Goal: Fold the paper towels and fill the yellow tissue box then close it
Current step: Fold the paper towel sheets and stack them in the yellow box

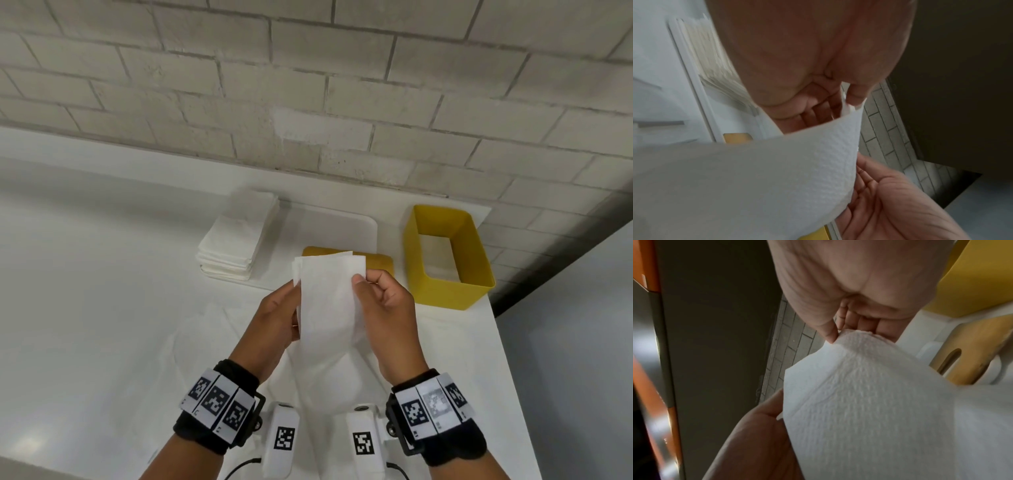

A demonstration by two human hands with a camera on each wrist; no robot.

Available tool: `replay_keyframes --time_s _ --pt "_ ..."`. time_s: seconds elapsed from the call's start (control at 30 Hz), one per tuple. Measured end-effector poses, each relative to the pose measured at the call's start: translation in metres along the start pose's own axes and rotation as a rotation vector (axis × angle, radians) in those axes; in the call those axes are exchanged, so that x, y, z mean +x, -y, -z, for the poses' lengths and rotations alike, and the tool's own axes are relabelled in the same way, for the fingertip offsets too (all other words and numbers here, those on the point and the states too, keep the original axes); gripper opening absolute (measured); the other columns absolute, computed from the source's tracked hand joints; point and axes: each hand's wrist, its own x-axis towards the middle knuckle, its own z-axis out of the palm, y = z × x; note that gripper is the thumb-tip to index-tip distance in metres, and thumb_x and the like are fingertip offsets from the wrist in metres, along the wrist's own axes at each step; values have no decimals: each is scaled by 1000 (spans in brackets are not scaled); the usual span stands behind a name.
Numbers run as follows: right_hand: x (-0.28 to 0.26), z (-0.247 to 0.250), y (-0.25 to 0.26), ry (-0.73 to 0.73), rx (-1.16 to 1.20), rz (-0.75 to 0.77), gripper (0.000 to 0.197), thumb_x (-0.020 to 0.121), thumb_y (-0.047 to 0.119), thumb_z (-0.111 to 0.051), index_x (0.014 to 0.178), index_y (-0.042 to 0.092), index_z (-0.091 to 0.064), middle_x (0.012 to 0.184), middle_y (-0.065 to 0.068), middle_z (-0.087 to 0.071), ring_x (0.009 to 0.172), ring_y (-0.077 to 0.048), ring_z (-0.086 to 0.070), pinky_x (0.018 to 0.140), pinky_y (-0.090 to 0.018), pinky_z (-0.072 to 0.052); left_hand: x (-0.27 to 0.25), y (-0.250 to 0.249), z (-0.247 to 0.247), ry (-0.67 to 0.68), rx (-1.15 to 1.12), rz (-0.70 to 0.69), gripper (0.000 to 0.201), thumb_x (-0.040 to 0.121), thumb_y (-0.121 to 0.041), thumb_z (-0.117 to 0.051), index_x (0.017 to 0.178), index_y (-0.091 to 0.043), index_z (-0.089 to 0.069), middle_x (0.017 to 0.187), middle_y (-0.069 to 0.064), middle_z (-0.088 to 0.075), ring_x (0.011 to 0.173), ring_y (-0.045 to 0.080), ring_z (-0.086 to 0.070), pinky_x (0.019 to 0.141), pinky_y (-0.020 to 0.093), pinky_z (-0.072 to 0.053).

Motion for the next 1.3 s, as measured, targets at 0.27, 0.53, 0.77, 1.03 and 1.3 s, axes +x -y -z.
replay_keyframes --time_s 0.27,0.53,0.77,1.03,1.3 --pt "6 -5 4 -7 -10 34 15 91 40 -66 97 27 -70 88 -25 -70 75 -38 -65 77 -59 -55 2 -7 -5 59 -79 9 50 93 -46 -52 131 -18 -66 128 4 -72 122 21 -67 110 45 -47" --pt "-5 -10 6 -37 24 31 26 81 51 -67 95 29 -69 86 -29 -67 70 -27 -57 70 -59 -54 -4 -7 -11 -32 -17 28 29 106 -33 -49 121 -24 -72 118 0 -77 112 19 -72 106 48 -51" --pt "-16 -7 7 -50 27 37 15 88 41 -68 94 27 -69 87 -27 -68 70 -20 -54 67 -38 -47 -19 -5 -13 -61 32 19 26 105 -33 -54 114 -22 -75 116 1 -77 112 20 -71 107 50 -51" --pt "-25 -3 2 -42 18 33 8 92 33 -71 97 28 -67 75 -13 -67 68 -17 -56 67 -37 -47 -28 -1 -8 -68 47 25 24 106 -33 -51 112 -24 -73 114 1 -78 109 21 -73 103 48 -54" --pt "-44 1 -10 168 -54 15 29 90 20 -74 115 28 -63 86 -2 -72 74 -13 -69 69 -28 -53 -27 -13 6 -212 -100 -55 26 106 -28 -52 115 -13 -71 114 8 -77 108 25 -73 98 44 -55"
